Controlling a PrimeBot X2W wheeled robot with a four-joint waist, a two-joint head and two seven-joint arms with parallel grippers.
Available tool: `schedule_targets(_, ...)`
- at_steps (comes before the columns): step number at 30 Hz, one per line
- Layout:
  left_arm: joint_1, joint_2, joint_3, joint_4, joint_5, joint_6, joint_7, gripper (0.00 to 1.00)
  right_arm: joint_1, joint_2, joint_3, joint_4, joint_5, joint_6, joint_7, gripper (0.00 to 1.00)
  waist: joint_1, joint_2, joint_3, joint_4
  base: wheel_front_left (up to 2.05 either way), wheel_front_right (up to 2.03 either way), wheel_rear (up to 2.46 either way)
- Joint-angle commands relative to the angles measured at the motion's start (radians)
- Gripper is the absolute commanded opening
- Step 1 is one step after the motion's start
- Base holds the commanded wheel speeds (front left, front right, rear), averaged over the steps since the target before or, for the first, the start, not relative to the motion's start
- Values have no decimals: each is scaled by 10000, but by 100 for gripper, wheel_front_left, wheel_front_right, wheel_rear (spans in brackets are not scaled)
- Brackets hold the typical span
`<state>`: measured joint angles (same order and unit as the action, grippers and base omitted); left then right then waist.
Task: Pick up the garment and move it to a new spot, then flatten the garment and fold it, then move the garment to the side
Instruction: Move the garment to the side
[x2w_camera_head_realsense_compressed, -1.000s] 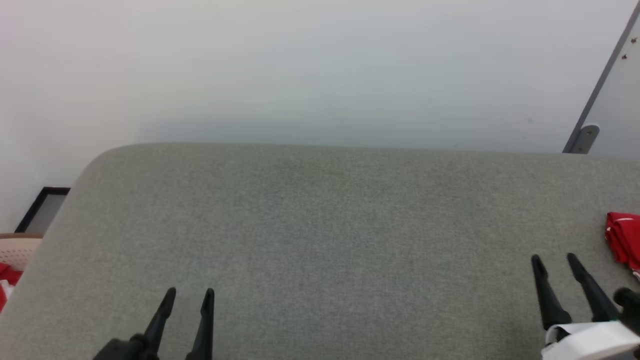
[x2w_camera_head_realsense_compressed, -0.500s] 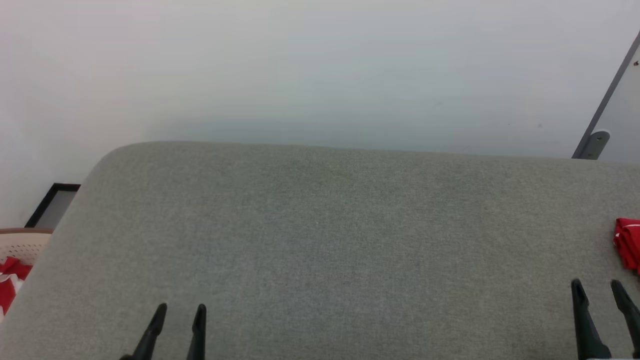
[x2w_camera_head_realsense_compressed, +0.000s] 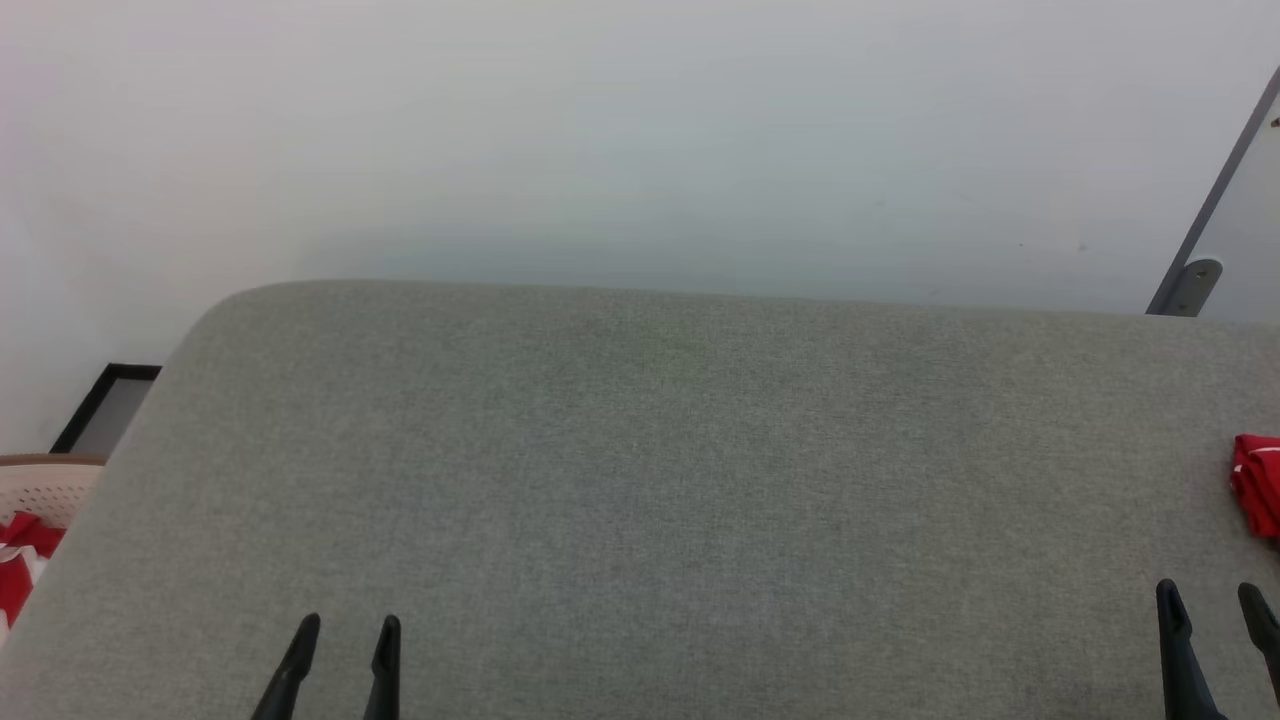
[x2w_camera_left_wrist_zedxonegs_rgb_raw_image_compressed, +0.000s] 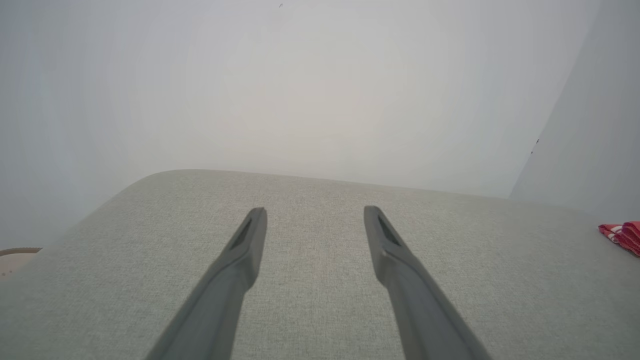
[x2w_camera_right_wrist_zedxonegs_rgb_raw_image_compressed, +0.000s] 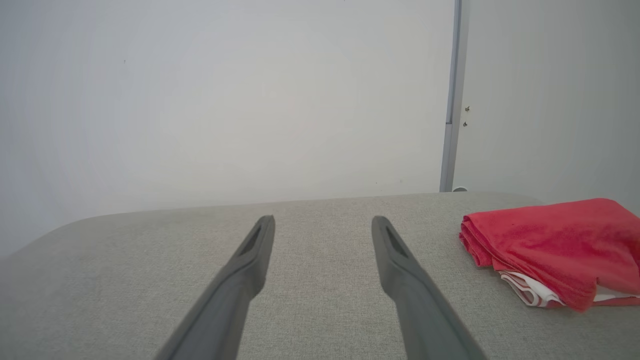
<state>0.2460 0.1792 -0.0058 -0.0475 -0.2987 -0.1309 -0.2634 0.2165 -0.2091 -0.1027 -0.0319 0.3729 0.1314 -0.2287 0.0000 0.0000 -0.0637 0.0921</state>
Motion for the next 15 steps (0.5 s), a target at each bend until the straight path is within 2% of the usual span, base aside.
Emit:
schedule_targets(1, 10, -26, -2, -6, 32, 7, -6, 100, 105, 57, -44, -45, -34, -17, -14, 100, 0, 0, 1, 10, 0, 0, 0)
schedule_targets(15, -43, -99, 31, 12, 53, 7, -6, 100, 29, 148, 45, -118, 34, -17, 36, 100, 0, 0, 65, -34, 0, 0, 0)
